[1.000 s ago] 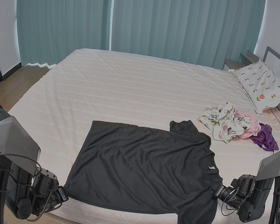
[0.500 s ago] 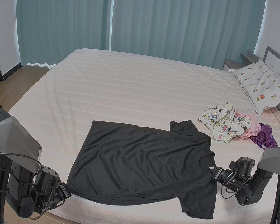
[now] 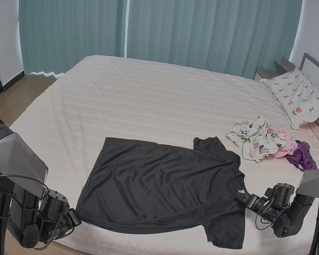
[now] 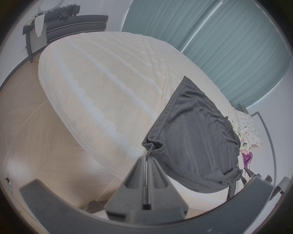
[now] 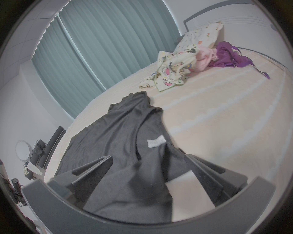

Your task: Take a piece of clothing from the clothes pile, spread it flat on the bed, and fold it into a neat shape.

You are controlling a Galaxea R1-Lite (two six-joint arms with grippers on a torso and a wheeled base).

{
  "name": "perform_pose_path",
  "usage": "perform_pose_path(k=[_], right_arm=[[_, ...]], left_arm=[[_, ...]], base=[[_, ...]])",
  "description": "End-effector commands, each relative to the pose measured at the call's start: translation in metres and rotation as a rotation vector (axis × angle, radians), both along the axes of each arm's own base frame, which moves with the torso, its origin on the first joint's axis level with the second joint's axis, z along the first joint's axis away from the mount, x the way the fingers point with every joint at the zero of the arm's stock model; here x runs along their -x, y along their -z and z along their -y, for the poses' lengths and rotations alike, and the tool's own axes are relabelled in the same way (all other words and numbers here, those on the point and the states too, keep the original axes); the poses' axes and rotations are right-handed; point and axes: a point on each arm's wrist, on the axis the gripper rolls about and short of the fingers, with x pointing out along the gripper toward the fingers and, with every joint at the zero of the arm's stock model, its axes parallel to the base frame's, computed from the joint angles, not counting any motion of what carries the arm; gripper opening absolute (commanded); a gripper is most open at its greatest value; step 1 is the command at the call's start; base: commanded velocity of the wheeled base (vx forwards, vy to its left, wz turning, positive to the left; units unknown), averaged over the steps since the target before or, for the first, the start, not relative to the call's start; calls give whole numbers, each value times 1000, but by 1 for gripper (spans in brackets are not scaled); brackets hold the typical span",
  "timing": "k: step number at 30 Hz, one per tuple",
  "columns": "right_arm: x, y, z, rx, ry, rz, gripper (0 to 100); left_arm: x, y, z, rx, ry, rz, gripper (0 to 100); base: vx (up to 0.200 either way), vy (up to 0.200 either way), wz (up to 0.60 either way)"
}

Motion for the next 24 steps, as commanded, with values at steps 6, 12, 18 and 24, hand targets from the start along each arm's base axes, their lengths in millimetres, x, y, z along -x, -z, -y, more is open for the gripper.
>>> perform_pose_path(k=[6, 12, 18, 24], right_arm=[[82, -13, -4, -86, -1, -136, 100], [122, -7, -20, -122, -43, -269, 100], [131, 3, -26, -167, -20, -358, 100], [131, 10, -34, -152, -37, -380, 100]], left_arm=[[1, 1, 0, -3, 1, -6, 0], [2, 1, 0, 2, 4, -9, 0], [2, 1, -1, 5, 6, -12, 0], [2, 1, -1, 5, 6, -12, 0]], base=[[0, 0, 0], [0, 0, 0], [0, 0, 0], [0, 0, 0]])
